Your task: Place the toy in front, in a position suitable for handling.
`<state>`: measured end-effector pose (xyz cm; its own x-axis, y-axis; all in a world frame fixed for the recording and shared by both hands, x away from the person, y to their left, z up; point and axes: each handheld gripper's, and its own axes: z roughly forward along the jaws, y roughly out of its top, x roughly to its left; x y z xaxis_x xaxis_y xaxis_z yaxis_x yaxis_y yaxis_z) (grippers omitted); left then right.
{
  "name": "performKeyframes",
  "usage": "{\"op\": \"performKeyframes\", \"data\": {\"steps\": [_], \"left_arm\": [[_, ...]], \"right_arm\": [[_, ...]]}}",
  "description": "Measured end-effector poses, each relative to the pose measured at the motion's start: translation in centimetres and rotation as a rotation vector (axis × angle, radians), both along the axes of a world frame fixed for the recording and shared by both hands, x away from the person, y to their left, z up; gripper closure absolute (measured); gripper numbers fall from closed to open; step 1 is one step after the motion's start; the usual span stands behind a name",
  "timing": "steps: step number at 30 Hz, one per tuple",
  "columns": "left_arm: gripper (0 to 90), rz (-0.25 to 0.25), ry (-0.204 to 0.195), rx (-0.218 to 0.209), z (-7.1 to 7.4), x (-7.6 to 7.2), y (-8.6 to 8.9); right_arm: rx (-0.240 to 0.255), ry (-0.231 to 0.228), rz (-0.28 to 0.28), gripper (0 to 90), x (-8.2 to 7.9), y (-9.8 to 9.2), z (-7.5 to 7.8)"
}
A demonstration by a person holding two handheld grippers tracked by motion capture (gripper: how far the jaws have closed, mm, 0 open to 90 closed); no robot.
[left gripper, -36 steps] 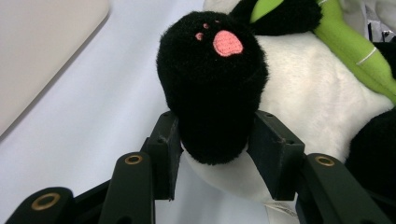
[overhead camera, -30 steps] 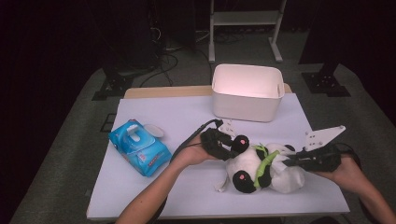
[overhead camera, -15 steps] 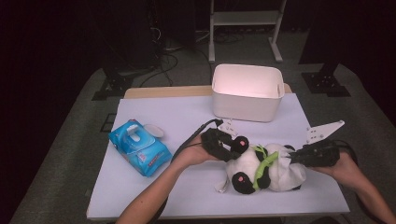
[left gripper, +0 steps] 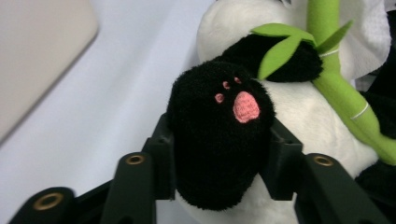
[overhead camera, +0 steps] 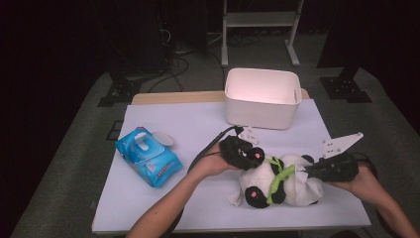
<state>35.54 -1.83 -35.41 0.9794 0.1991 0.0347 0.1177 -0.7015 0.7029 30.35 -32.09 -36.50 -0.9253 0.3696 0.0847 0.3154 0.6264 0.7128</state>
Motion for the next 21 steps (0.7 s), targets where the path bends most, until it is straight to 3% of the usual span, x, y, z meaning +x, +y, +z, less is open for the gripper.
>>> {"op": "performKeyframes", "data": {"steps": [1, 4, 5, 6, 9, 13, 16, 20, 21], "left_arm": [[57.0, 0.000, 0.000, 0.000, 0.0, 0.0, 0.0], [57.9, 0.018, -0.067, -0.022, 1.9, 0.5, 0.4], [57.9, 0.018, -0.067, -0.022, 1.9, 0.5, 0.4], [57.8, 0.025, -0.100, -0.019, 2.9, 0.7, 0.7], [57.5, 0.028, -0.134, 0.003, 3.7, 0.7, 1.3], [57.3, 0.033, -0.136, 0.014, 2.9, 0.5, 2.0], [57.3, 0.034, -0.113, -0.026, 1.9, 0.3, 3.2], [57.3, 0.026, -0.114, -0.042, 1.6, -0.2, 3.6], [57.3, 0.017, -0.119, -0.047, 1.5, -0.5, 3.7]], "right_arm": [[0.000, 0.000, 0.000, 85.2, 0.0, 0.0, 0.0], [0.022, -0.006, 0.019, 85.2, 0.3, 0.5, 0.4], [0.012, -0.015, 0.020, 85.2, 0.4, 0.9, 0.5], [0.004, -0.026, 0.026, 85.2, 0.5, 1.3, 0.6], [0.006, -0.031, 0.045, 85.2, 0.8, 2.6, 0.5], [-0.004, -0.047, 0.075, 85.2, 0.9, 3.8, 0.5], [0.001, -0.044, 0.072, 85.1, 1.1, 4.0, 0.9], [0.002, -0.070, 0.089, 85.1, 1.4, 4.7, 1.8], [-0.004, -0.082, 0.104, 85.1, 1.8, 5.6, 2.4]]}}
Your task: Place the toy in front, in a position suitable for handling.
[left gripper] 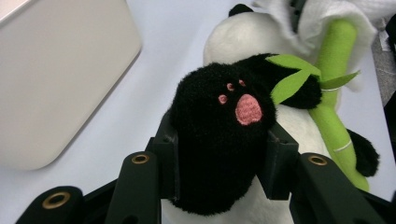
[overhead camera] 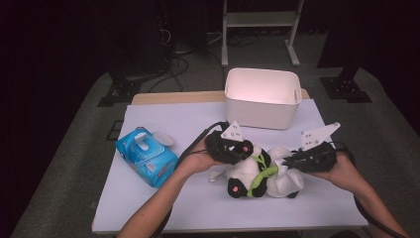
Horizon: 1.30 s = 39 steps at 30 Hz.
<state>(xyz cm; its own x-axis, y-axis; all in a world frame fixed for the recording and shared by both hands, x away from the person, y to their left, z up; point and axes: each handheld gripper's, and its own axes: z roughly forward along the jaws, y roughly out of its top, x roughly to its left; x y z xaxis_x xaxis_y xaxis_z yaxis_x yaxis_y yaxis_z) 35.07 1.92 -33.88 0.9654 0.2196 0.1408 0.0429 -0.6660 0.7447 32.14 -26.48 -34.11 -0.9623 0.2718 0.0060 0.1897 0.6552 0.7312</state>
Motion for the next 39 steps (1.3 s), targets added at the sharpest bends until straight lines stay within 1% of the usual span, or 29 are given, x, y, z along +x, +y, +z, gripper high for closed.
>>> {"op": "performKeyframes", "data": {"steps": [1, 3, 4, 5, 6, 7, 9, 10, 11, 13, 14, 15, 16, 17, 18, 21, 22, 23, 24, 25, 26, 27, 28, 29, 31, 33, 35, 36, 39], "left_arm": [[57.3, -0.001, 0.000, -0.007, 0.0, -0.2, 0.0], [57.3, -0.007, -0.007, -0.006, -0.1, -0.4, 0.1], [57.2, -0.007, -0.007, -0.006, -0.1, -0.4, 0.1], [57.2, -0.005, -0.014, 0.004, -0.2, -0.7, 0.1], [57.2, -0.005, -0.014, 0.004, -0.2, -0.7, 0.1], [57.1, -0.006, -0.013, 0.001, -0.4, -0.7, 0.3], [57.2, -0.005, -0.008, -0.005, -0.6, -0.7, 0.5], [57.2, -0.005, -0.008, -0.005, -0.6, -0.7, 0.5], [57.2, -0.002, 0.001, -0.023, -0.7, -0.7, 0.8], [57.2, -0.001, 0.003, -0.028, -0.8, -0.7, 0.8], [57.1, -0.002, 0.003, -0.030, -0.9, -0.8, 0.9], [57.2, -0.005, 0.006, -0.029, -0.8, -0.9, 0.9], [57.2, -0.009, 0.007, -0.027, -0.8, -1.0, 0.8], [57.2, -0.012, 0.001, -0.021, -0.7, -1.0, 0.8], [57.2, -0.012, 0.001, -0.021, -0.7, -1.0, 0.8], [57.2, -0.019, 0.004, -0.015, -0.6, -1.1, 0.7], [57.0, -0.019, 0.006, -0.013, -0.6, -1.1, 0.8], [57.0, -0.020, 0.008, -0.012, -0.6, -1.1, 0.8], [56.2, -0.022, 0.017, -0.016, -0.6, -1.1, 0.8], [55.5, -0.019, 0.025, -0.019, -0.6, -1.1, 0.7], [53.9, -0.019, 0.025, -0.019, -0.6, -1.1, 0.7], [51.9, -0.017, 0.040, -0.019, -0.5, -1.0, 0.7], [50.2, -0.017, 0.040, -0.019, -0.5, -1.0, 0.7], [50.2, -0.023, 0.059, -0.026, -0.5, -0.9, 0.7], [45.7, -0.037, 0.098, -0.037, -0.3, -0.8, 0.8], [42.7, -0.047, 0.123, -0.042, -0.1, -0.8, 0.7], [41.5, -0.058, 0.135, -0.032, 0.4, -0.9, 0.6], [41.0, -0.058, 0.135, -0.032, 0.4, -0.9, 0.6], [40.1, -0.084, 0.137, -0.032, 1.2, -1.2, 0.3]], "right_arm": [[-0.003, -0.002, 0.007, 85.1, 0.2, 0.6, 0.2], [-0.026, -0.008, 0.028, 85.1, 0.7, 1.8, 0.5], [-0.026, -0.008, 0.028, 85.1, 0.7, 1.8, 0.5], [-0.051, -0.010, 0.053, 85.1, 1.1, 3.3, 0.5], [-0.051, -0.010, 0.053, 85.1, 1.1, 3.3, 0.5], [-0.049, -0.010, 0.069, 85.1, 1.4, 4.2, 0.6], [-0.046, -0.008, 0.075, 85.1, 1.5, 4.7, 0.7], [-0.046, -0.008, 0.075, 85.1, 1.5, 4.7, 0.7], [-0.050, -0.002, 0.077, 85.1, 1.6, 4.6, 0.7], [-0.055, 0.002, 0.076, 85.1, 1.6, 4.4, 0.7], [-0.066, -0.002, 0.071, 85.1, 1.6, 4.0, 0.7], [-0.087, -0.006, 0.043, 85.0, 1.6, 3.3, 0.7], [-0.095, -0.002, 0.031, 85.0, 1.6, 2.7, 0.7], [-0.087, 0.006, 0.019, 85.0, 1.7, 2.2, 0.8], [-0.087, 0.006, 0.019, 85.0, 1.7, 2.2, 0.8], [-0.073, -0.007, -0.015, 84.9, 2.0, 0.9, 1.1], [-0.062, 0.008, -0.029, 84.9, 2.3, 0.5, 1.1], [-0.062, 0.008, -0.029, 84.9, 2.3, 0.5, 1.1], [-0.062, 0.033, -0.022, 84.8, 2.5, 0.6, 0.5], [-0.067, 0.041, -0.016, 84.9, 2.5, 0.8, 0.1], [-0.071, 0.046, -0.013, 84.9, 2.4, 1.0, -0.1], [-0.076, 0.048, -0.008, 85.0, 2.3, 1.2, -0.3], [-0.082, 0.044, -0.002, 85.1, 2.1, 1.3, -0.4], [-0.082, 0.044, -0.002, 85.1, 2.1, 1.3, -0.4], [-0.084, 0.038, 0.002, 85.2, 1.7, 1.4, -0.5], [-0.086, 0.040, 0.009, 85.3, 1.0, 1.4, -0.5], [-0.086, 0.034, 0.014, 85.4, 0.7, 1.4, -0.6], [-0.086, 0.034, 0.014, 85.4, 0.7, 1.4, -0.6], [-0.081, 0.034, 0.022, 85.5, 0.3, 1.5, -0.7]]}}
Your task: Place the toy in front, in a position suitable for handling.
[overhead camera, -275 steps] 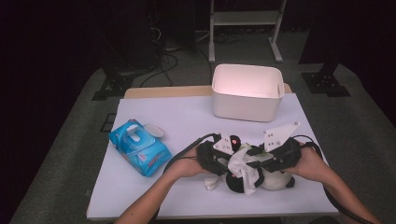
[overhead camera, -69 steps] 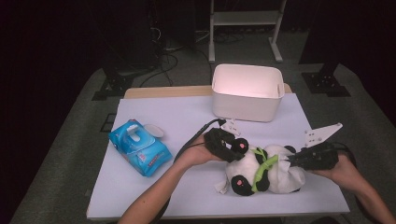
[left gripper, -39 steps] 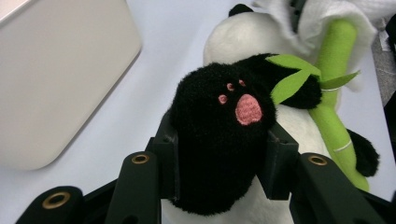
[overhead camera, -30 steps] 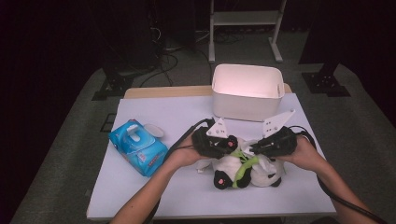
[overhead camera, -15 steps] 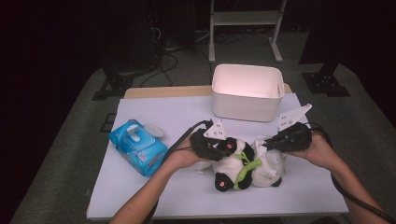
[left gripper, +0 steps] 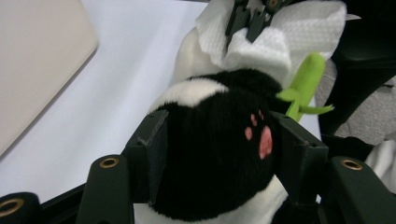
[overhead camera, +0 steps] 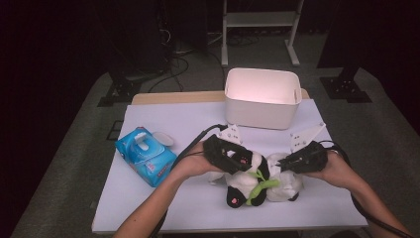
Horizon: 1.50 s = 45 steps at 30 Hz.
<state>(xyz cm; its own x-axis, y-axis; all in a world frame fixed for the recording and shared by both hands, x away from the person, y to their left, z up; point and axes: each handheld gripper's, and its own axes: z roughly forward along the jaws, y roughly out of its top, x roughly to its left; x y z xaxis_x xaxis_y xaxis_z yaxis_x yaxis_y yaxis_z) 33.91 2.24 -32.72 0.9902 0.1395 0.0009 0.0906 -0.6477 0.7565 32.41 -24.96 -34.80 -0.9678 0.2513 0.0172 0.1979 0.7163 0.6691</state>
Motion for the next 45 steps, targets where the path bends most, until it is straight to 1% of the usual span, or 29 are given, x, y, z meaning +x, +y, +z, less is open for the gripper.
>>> {"op": "performKeyframes", "data": {"steps": [8, 11, 12, 13, 14, 15, 16, 18, 19, 22, 23, 24, 25, 26, 28, 29, 30, 31, 32, 34, 36, 37, 38, 39, 41, 42, 43, 44, 45], "left_arm": [[37.5, -0.018, 0.006, 0.019, 1.2, -0.1, -0.1], [37.5, -0.023, 0.015, 0.005, 1.7, -0.1, 0.1], [37.4, -0.024, 0.017, -0.021, 2.3, -0.1, 0.4], [37.5, -0.024, 0.017, -0.021, 2.3, -0.1, 0.4], [37.5, -0.017, 0.010, -0.046, 3.1, -0.1, 0.8], [37.5, -0.017, 0.010, -0.046, 3.1, -0.1, 0.8], [37.5, -0.006, 0.006, -0.057, 3.7, 0.0, 1.2], [37.5, -0.003, 0.005, -0.036, 3.8, 0.1, 1.6], [37.5, -0.003, 0.005, -0.036, 3.8, 0.1, 1.6], [37.5, 0.010, 0.035, 0.004, 2.6, 0.4, 2.1], [37.6, 0.010, 0.035, 0.004, 2.6, 0.4, 2.1], [38.0, 0.006, 0.062, 0.013, 1.8, 0.5, 2.2], [38.2, 0.006, 0.062, 0.013, 1.8, 0.5, 2.2], [38.6, 0.001, 0.080, 0.005, 1.3, 0.5, 2.2], [39.3, 0.007, 0.087, -0.002, 0.9, 0.5, 2.1], [39.4, 0.008, 0.088, -0.004, 0.7, 0.6, 2.0], [39.4, 0.006, 0.096, -0.017, 0.5, 0.6, 1.9], [39.4, 0.000, 0.098, -0.018, 0.4, 0.6, 1.8], [39.4, 0.000, 0.098, -0.018, 0.4, 0.6, 1.8], [39.4, 0.005, 0.092, -0.026, 0.3, 0.7, 1.6], [39.4, 0.025, 0.094, -0.040, 0.1, 0.8, 1.6], [39.5, 0.037, 0.092, -0.046, -0.1, 0.8, 1.7], [40.1, 0.037, 0.092, -0.046, -0.1, 0.8, 1.7], [40.1, 0.042, 0.084, -0.044, -0.2, 0.8, 1.7], [40.8, 0.050, 0.087, -0.054, -0.4, 0.7, 1.7], [41.4, 0.050, 0.083, -0.047, -0.6, 0.8, 1.7], [41.6, 0.050, 0.083, -0.047, -0.6, 0.8, 1.7], [42.1, 0.056, 0.080, -0.044, -0.8, 0.7, 1.7], [42.4, 0.056, 0.080, -0.044, -0.8, 0.7, 1.7]], "right_arm": [[0.022, -0.012, -0.001, 85.6, -0.8, -0.3, -0.3], [0.027, -0.013, 0.002, 85.6, -0.9, -0.3, -0.3], [0.028, -0.012, 0.001, 85.6, -1.0, -0.3, -0.3], [0.028, -0.012, 0.001, 85.6, -1.0, -0.3, -0.3], [0.028, -0.010, 0.007, 85.6, -1.3, -0.3, -0.3], [0.029, -0.011, 0.011, 85.6, -1.4, -0.3, -0.3], [0.027, -0.015, 0.013, 85.6, -1.6, -0.3, -0.3], [0.024, -0.019, 0.016, 85.6, -1.9, -0.3, -0.3], [0.024, -0.019, 0.016, 85.6, -1.9, -0.3, -0.3], [0.029, -0.020, 0.020, 85.6, -2.4, -0.4, -0.3], [0.029, -0.020, 0.020, 85.6, -2.4, -0.4, -0.3], [0.023, -0.019, 0.025, 85.6, -2.4, -0.5, -0.2], [0.023, -0.019, 0.025, 85.6, -2.4, -0.5, -0.2], [0.007, -0.040, 0.029, 85.4, -2.5, -0.4, 0.2], [0.006, -0.052, 0.029, 85.3, -2.6, -0.1, 0.6], [0.011, -0.065, 0.033, 85.4, -2.6, 0.1, 1.0], [0.035, -0.073, 0.042, 85.4, -2.6, 0.3, 1.3], [0.053, -0.079, 0.049, 85.4, -2.8, 0.6, 1.6], [0.053, -0.079, 0.049, 85.4, -2.8, 0.6, 1.6], [0.055, -0.113, 0.080, 85.4, -3.3, 2.0, 2.2], [0.057, -0.130, 0.122, 85.3, -3.7, 3.6, 2.5], [0.055, -0.147, 0.145, 85.3, -4.0, 4.9, 2.7], [0.063, -0.155, 0.154, 85.3, -4.0, 5.5, 2.8], [0.063, -0.155, 0.154, 85.3, -4.0, 5.5, 2.8], [0.086, -0.155, 0.174, 85.4, -4.1, 6.5, 3.1], [0.085, -0.169, 0.187, 85.4, -4.1, 7.2, 3.2], [0.085, -0.169, 0.187, 85.4, -4.1, 7.2, 3.2], [0.054, -0.176, 0.189, 85.4, -4.1, 7.7, 2.9], [0.050, -0.182, 0.190, 85.4, -4.0, 7.6, 2.8]]}}
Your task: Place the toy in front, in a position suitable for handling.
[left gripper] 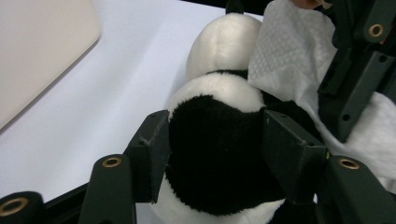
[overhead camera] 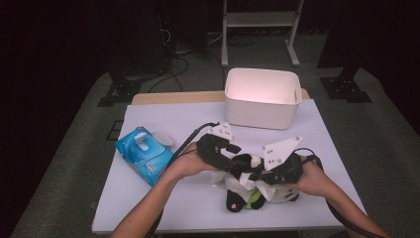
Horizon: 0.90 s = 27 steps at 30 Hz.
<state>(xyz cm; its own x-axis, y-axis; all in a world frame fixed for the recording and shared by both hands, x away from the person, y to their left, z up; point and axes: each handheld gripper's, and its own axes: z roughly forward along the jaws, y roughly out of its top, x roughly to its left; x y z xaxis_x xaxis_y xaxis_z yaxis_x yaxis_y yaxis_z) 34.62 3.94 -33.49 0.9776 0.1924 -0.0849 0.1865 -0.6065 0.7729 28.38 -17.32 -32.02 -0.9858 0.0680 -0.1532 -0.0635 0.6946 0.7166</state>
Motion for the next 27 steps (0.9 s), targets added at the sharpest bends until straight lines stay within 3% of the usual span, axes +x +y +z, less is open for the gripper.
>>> {"op": "performKeyframes", "data": {"steps": [7, 11, 14, 16, 17, 21, 25, 27], "left_arm": [[42.4, 0.001, 0.015, -0.021, -0.3, 0.0, 0.3], [42.2, -0.007, 0.009, -0.014, -0.2, 0.0, 0.0], [42.2, -0.018, 0.010, -0.008, -0.1, -0.2, -0.3], [42.2, -0.021, 0.012, -0.006, -0.1, -0.3, -0.3], [42.2, -0.025, -0.010, 0.010, 0.0, -0.5, -0.4], [42.2, -0.025, -0.001, 0.007, -0.2, -0.6, -0.2], [42.2, -0.031, 0.016, -0.010, -0.4, -0.7, 0.0], [42.2, -0.036, 0.021, -0.015, -0.5, -0.8, -0.1]], "right_arm": [[-0.047, 0.012, -0.058, 85.4, 0.2, -1.8, -1.1], [-0.027, 0.020, -0.071, 85.3, 0.2, -2.4, -1.0], [0.031, 0.006, -0.031, 85.3, -0.1, -1.3, 0.1], [0.039, 0.000, -0.021, 85.2, -0.2, -0.9, 0.3], [0.023, -0.007, -0.011, 85.3, -0.2, -0.3, 0.4], [0.011, -0.002, -0.001, 85.2, -0.1, -0.3, 0.1], [-0.056, 0.003, -0.044, 85.1, -0.3, -2.0, -0.9], [-0.050, 0.013, -0.061, 85.1, -0.1, -2.5, -0.9]]}}
